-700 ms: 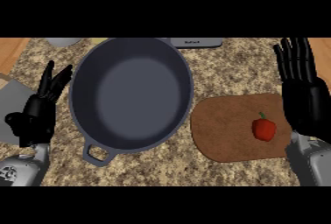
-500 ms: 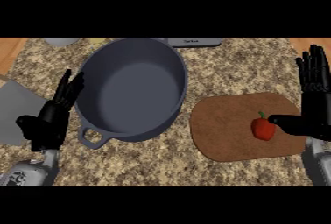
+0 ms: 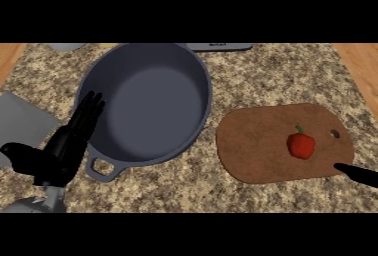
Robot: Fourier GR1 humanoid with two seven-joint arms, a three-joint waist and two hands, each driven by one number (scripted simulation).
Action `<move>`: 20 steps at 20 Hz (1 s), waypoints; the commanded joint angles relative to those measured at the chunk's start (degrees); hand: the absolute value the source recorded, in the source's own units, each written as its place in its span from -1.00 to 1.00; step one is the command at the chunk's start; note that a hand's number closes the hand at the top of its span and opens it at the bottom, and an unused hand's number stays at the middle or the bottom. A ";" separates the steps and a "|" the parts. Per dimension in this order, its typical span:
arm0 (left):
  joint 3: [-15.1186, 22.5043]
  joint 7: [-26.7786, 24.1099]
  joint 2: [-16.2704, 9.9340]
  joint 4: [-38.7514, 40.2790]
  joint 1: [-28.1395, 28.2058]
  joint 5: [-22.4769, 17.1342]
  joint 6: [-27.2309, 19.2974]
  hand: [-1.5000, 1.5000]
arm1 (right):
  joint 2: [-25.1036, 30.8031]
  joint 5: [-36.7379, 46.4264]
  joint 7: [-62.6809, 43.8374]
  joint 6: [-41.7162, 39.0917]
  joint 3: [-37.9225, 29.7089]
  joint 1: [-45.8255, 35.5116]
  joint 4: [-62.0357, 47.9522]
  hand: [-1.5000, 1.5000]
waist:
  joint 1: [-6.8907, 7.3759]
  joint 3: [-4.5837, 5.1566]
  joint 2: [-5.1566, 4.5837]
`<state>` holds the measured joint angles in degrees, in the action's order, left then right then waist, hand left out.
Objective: Pick the bell pepper from the cutting board and place it in the pot
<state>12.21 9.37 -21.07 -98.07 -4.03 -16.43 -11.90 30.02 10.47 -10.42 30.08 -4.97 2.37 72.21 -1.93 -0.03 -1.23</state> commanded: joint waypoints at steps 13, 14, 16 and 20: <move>4.66 2.10 3.59 3.67 5.39 -6.25 8.62 0.00 | 10.39 12.86 -57.47 -22.14 11.16 -14.13 20.10 -1.00 | 1.52 0.62 1.42; 5.18 5.24 3.43 1.00 3.75 -5.58 7.13 0.00 | 10.62 11.38 -61.14 -25.32 11.44 -15.46 21.28 -1.00 | 1.58 0.46 1.56; 5.49 4.47 3.77 1.14 4.25 -4.95 7.39 0.00 | 8.32 12.58 -68.26 -25.98 12.98 -18.45 22.39 -1.00 | 2.14 0.40 1.43; 5.27 6.33 5.09 1.62 1.77 -5.17 6.57 0.00 | 6.47 12.17 -74.53 -27.21 12.52 -20.98 23.96 -1.00 | 1.23 0.33 1.39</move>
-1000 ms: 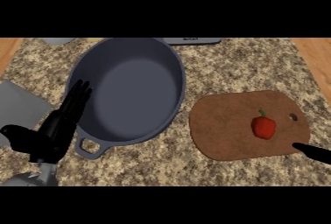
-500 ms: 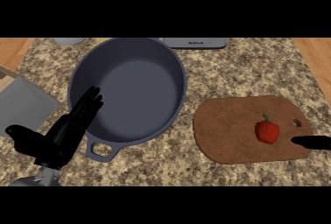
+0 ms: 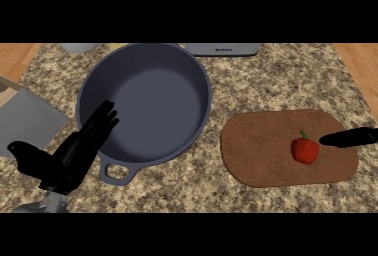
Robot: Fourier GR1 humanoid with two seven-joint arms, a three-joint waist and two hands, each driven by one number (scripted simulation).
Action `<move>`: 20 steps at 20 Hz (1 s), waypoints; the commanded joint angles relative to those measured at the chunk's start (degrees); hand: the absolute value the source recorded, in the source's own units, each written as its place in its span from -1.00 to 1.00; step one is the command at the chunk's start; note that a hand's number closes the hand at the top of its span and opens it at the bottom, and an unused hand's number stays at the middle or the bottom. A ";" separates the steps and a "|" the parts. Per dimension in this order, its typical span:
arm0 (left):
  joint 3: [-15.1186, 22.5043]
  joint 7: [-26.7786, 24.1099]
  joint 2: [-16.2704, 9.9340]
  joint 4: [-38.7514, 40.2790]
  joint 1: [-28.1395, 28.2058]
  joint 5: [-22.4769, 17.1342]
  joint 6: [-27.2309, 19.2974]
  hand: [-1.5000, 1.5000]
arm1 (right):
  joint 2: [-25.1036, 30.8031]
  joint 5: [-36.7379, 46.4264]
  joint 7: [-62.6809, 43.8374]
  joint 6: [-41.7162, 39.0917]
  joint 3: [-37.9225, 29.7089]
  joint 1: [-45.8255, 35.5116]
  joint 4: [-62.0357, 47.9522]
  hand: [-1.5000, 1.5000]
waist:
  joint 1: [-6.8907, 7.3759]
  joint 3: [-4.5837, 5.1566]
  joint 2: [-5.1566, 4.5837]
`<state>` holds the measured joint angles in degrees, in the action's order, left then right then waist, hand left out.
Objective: Pick the bell pepper from the cutting board and place it in the pot
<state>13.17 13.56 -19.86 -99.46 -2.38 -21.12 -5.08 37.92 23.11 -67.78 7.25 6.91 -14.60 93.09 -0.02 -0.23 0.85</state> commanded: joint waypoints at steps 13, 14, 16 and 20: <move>1.54 0.84 2.79 3.86 1.62 -1.77 4.37 0.00 | -13.59 7.44 -16.50 -2.07 1.70 -8.69 -6.56 -1.00 | 0.67 0.37 -1.10; 2.70 -2.13 4.13 3.86 3.44 -0.25 4.29 0.00 | -12.60 6.44 -14.50 -3.56 0.54 -6.85 -6.07 -1.00 | 0.17 0.36 -0.94; 2.44 0.68 4.31 4.23 1.45 -0.13 3.01 0.00 | -13.62 8.61 -15.01 -3.18 1.16 -4.74 -6.15 -1.00 | -0.69 0.36 -0.88; 1.80 2.39 4.91 5.36 -1.38 0.30 2.17 0.00 | -13.44 10.69 -15.33 -6.74 0.28 -6.70 -10.59 -1.00 | -0.79 0.37 -1.15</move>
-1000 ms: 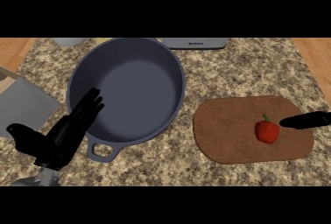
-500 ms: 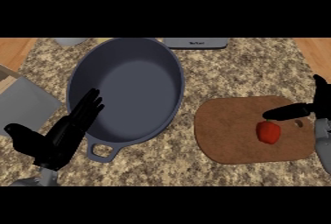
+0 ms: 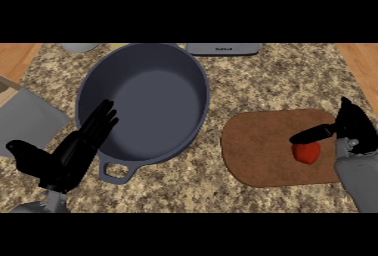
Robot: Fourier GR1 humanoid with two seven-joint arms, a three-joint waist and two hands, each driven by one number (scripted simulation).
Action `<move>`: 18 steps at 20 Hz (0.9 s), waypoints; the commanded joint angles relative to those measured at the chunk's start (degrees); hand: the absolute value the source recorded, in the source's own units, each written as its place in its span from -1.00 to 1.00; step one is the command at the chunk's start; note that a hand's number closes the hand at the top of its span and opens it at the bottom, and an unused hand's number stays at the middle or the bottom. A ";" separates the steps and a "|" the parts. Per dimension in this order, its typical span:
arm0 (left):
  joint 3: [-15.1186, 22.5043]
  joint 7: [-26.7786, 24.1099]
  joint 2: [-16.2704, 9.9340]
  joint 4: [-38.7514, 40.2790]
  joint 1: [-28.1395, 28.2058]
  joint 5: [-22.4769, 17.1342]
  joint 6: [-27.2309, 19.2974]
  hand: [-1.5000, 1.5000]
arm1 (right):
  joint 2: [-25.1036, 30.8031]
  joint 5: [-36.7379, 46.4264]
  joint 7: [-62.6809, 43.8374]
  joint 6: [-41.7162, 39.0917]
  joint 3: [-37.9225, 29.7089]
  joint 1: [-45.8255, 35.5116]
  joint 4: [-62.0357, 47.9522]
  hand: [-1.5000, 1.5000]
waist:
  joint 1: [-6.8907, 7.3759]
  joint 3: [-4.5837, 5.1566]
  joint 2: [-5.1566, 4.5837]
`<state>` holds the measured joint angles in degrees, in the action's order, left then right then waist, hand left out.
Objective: Pick the bell pepper from the cutting board and place it in the pot
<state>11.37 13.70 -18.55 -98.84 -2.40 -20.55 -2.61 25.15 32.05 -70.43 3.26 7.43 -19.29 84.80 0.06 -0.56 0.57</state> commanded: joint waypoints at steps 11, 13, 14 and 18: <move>3.37 4.19 3.53 -0.09 2.78 0.07 0.19 0.00 | -6.16 6.19 -11.80 -4.72 -2.21 1.68 -1.38 -1.00 | -0.53 0.62 -0.35; 2.53 2.00 4.10 3.50 0.78 0.80 0.82 0.00 | -7.69 8.25 -12.45 -4.55 -1.88 0.93 -2.53 -1.00 | -0.74 0.66 -0.58; 0.06 3.87 2.00 2.52 0.22 -2.27 3.14 0.00 | -7.54 7.90 -9.92 -4.01 -3.05 2.06 -3.30 -1.00 | -0.54 0.62 -0.59; 1.84 0.89 2.85 2.48 4.31 0.39 3.47 0.00 | -9.99 10.10 -10.39 -4.13 -3.52 3.94 -2.79 -1.00 | -0.33 0.65 -0.48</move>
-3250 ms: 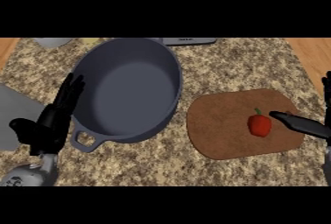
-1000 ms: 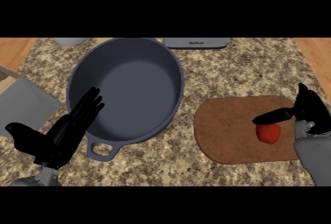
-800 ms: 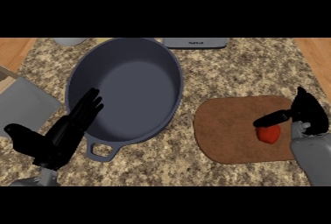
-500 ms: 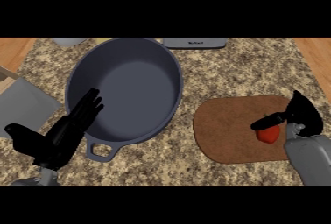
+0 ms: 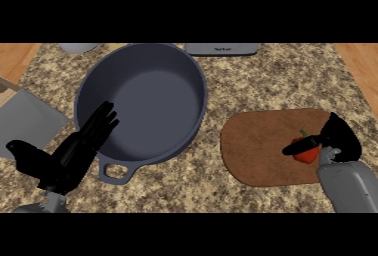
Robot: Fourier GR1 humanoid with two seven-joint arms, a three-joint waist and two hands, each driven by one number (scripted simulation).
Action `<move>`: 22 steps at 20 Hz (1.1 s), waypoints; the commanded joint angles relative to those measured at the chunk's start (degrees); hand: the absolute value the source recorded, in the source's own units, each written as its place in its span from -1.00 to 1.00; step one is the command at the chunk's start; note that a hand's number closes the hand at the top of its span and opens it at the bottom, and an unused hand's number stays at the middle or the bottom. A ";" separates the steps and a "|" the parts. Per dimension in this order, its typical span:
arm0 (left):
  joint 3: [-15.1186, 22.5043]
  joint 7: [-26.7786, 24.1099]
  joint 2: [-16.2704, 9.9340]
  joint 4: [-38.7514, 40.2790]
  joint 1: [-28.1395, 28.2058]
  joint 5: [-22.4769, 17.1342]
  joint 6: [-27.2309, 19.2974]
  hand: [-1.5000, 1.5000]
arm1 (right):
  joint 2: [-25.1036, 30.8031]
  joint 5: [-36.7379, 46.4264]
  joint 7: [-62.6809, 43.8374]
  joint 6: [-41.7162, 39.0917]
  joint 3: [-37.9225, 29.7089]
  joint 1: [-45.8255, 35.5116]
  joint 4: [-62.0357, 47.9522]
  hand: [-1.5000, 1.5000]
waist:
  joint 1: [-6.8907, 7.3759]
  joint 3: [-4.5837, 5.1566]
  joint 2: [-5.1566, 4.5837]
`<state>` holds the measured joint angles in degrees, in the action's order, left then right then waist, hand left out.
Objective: Pick the bell pepper from the cutting board and place it in the pot
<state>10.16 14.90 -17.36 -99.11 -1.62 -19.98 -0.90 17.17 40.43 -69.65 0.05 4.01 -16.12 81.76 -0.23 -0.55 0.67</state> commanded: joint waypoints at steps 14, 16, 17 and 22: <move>2.56 0.68 3.68 2.87 1.87 1.68 1.81 0.00 | -7.40 7.26 -7.22 -1.94 -5.21 0.91 -3.84 -1.00 | 0.12 0.59 -0.66; 2.11 1.20 4.16 2.39 2.34 -0.05 2.70 0.00 | -5.92 6.20 -5.47 -3.54 -7.91 -0.94 -5.48 -1.00 | 0.34 0.58 -0.70; 2.67 0.27 5.07 4.10 2.09 1.19 2.09 0.00 | -5.29 5.28 -4.57 -4.00 -8.89 1.90 -1.84 -1.00 | -0.36 0.60 -0.60; 3.13 1.22 6.89 3.92 0.96 2.31 1.69 0.00 | -7.83 5.30 5.35 -0.78 -9.22 0.53 -5.98 1.00 | 0.20 0.55 -0.70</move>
<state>9.77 14.87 -14.00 -98.57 -2.36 -18.25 1.27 9.74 45.98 -62.78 -1.45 -4.54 -15.16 76.34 0.08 -0.64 0.65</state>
